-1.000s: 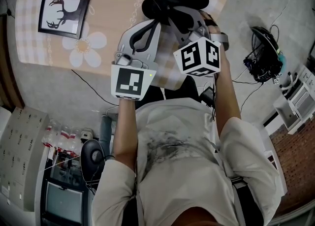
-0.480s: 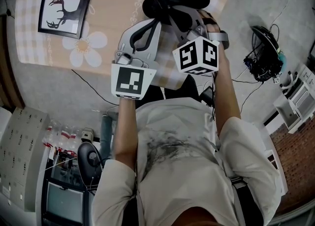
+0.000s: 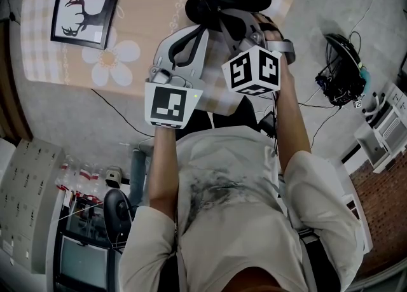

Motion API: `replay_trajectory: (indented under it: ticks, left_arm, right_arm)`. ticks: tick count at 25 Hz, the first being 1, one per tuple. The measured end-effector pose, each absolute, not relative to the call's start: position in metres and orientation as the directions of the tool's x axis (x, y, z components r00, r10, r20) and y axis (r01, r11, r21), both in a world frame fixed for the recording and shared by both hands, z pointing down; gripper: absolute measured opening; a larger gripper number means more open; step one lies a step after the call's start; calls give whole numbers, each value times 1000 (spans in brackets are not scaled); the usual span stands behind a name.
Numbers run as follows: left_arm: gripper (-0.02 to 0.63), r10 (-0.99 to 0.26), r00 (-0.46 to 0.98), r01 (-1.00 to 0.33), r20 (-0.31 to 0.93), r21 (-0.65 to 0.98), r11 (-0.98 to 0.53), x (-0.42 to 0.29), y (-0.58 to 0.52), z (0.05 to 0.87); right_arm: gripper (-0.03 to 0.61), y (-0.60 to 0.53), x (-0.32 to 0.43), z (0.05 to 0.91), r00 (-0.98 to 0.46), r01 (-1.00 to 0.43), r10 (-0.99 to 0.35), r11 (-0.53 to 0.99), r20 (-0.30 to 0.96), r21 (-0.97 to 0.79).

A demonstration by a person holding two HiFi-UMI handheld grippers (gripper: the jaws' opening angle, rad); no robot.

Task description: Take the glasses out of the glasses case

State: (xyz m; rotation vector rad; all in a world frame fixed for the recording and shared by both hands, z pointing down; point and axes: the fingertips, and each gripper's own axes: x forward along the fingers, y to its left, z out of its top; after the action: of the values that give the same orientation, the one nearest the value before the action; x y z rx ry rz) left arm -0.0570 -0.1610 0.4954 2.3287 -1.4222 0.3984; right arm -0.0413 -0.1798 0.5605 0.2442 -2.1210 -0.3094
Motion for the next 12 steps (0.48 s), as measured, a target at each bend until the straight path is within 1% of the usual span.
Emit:
replay_trajectory:
  ticks: [12]
  left_arm:
    - [8,-787,448,-893,423,167,-418,-58,-157,491]
  right_arm:
    - [18,-179,-39,555,-531,-90,-309,946,789,310]
